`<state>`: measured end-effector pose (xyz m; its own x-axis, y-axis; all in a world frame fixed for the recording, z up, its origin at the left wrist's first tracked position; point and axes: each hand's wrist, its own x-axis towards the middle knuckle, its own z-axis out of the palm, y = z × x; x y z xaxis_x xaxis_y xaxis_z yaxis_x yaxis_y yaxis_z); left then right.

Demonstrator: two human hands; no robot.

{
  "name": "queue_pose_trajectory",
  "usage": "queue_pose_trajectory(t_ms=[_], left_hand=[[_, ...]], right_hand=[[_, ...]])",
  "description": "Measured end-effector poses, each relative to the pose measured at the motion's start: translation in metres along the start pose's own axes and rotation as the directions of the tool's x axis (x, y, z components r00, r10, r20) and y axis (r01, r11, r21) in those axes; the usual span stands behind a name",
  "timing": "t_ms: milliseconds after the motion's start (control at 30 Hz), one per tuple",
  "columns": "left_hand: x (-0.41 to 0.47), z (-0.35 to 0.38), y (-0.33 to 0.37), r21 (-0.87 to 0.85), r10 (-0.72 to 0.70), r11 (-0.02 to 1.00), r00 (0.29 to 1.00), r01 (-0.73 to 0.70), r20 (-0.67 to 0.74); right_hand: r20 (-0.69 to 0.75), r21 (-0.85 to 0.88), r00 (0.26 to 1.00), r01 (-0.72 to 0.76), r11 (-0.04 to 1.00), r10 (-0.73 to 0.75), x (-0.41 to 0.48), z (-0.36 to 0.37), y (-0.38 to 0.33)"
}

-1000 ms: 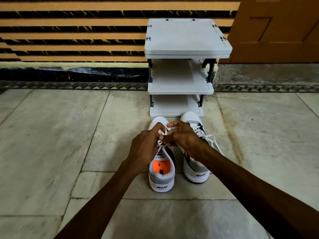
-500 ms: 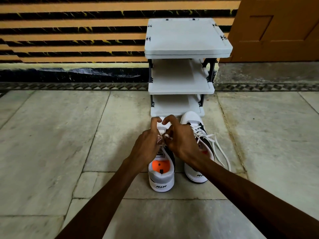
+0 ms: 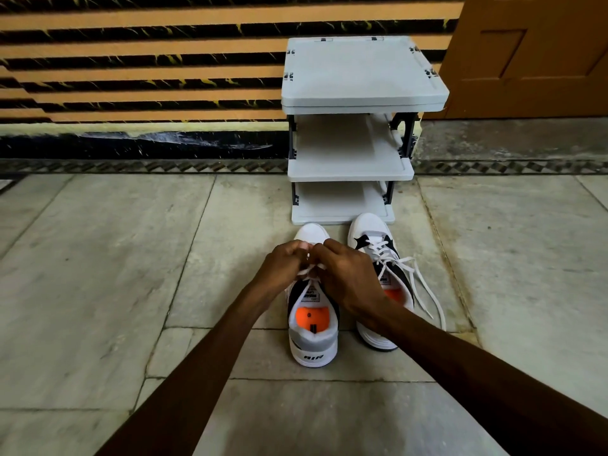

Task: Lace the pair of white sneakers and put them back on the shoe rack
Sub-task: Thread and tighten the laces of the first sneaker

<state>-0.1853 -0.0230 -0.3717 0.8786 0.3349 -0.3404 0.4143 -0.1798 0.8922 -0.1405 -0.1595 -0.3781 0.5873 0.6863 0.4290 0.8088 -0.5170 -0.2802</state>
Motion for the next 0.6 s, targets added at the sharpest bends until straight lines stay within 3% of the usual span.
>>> queue_pose_trajectory(t_ms=[133, 333, 433, 500, 600], left_hand=[[0.001, -0.001, 0.005, -0.009, -0.024, 1.0, 0.998, 0.024, 0.066], [0.003, -0.007, 0.001, 0.043, -0.002, 0.999, 1.0, 0.002, 0.001], [0.002, -0.009, -0.001, 0.182, 0.064, 0.982, 0.998, -0.058, -0.025], [0.004, -0.015, -0.005, 0.375, 0.171, 0.917, 0.983, -0.134, -0.067], [0.007, -0.03, -0.015, 0.528, 0.202, 0.843, 0.971, -0.106, -0.127]], right_hand=[[-0.055, -0.06, 0.998, 0.033, 0.998, -0.036, 0.001, -0.002, -0.003], [-0.008, -0.167, 0.997, 0.077, 0.983, -0.08, 0.001, -0.005, -0.007], [0.09, -0.137, 0.995, 0.05, 0.989, -0.038, -0.004, -0.01, -0.008], [0.139, -0.119, 0.99, 0.001, 0.993, 0.016, -0.01, -0.015, -0.005], [0.162, -0.06, 0.976, -0.135, 0.989, 0.143, -0.022, -0.024, 0.006]])
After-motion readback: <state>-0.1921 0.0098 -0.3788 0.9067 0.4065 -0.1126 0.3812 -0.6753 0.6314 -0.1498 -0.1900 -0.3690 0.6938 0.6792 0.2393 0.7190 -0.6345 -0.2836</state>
